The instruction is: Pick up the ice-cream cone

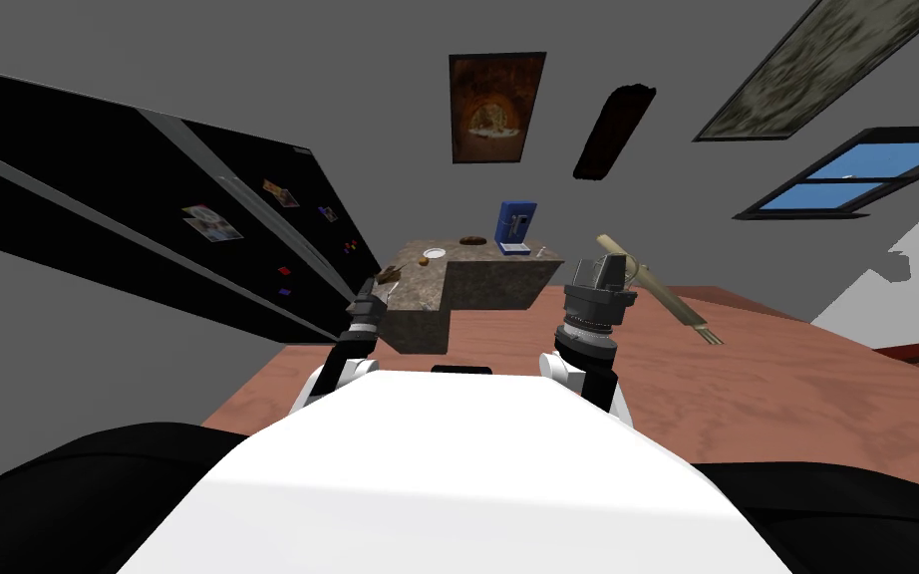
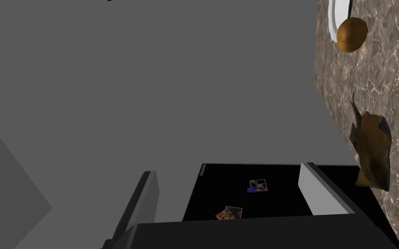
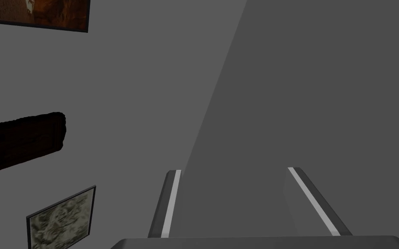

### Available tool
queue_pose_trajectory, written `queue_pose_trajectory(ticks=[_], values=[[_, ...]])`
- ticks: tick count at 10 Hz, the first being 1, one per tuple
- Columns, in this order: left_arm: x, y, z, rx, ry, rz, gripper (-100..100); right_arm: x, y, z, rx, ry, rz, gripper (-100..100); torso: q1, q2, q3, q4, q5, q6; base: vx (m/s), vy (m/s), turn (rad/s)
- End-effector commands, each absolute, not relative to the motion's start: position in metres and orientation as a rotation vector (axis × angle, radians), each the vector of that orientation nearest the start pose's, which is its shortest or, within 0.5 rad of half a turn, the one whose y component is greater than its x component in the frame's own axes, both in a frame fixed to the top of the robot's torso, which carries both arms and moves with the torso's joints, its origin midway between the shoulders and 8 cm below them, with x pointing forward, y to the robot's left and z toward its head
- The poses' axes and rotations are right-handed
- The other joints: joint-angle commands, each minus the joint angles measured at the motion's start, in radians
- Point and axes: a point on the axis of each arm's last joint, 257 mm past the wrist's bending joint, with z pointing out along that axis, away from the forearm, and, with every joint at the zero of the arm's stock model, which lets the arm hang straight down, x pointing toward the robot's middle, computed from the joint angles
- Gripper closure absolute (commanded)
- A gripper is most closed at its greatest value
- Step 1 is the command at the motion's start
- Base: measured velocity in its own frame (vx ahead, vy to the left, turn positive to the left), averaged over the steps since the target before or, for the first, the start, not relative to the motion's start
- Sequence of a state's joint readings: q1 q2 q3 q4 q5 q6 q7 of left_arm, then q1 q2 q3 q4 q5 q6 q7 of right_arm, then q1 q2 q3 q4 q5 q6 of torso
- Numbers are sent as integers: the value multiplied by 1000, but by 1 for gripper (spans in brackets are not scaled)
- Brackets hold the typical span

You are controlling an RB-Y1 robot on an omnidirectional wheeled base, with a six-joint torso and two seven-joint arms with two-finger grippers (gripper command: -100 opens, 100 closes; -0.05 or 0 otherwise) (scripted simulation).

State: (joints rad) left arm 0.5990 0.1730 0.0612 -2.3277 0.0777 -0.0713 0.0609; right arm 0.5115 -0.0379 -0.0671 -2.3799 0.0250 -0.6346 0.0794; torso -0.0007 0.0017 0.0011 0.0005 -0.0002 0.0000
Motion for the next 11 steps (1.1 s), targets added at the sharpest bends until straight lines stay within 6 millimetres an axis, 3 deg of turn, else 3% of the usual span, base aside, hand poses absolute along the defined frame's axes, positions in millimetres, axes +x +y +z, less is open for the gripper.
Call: queue_pose_trajectory(ticks=[1, 11], values=[[376, 317, -86, -1027, 1024, -1150, -100, 293, -278, 87, 394, 519, 1192, 0, 0, 0, 0, 0, 0, 0, -30, -13, -31], [379, 315, -140, -1236, 1155, -1091, -100, 293, -278, 87, 394, 519, 1192, 0, 1, -1, -1, 0, 0, 0, -13, -5, -25]])
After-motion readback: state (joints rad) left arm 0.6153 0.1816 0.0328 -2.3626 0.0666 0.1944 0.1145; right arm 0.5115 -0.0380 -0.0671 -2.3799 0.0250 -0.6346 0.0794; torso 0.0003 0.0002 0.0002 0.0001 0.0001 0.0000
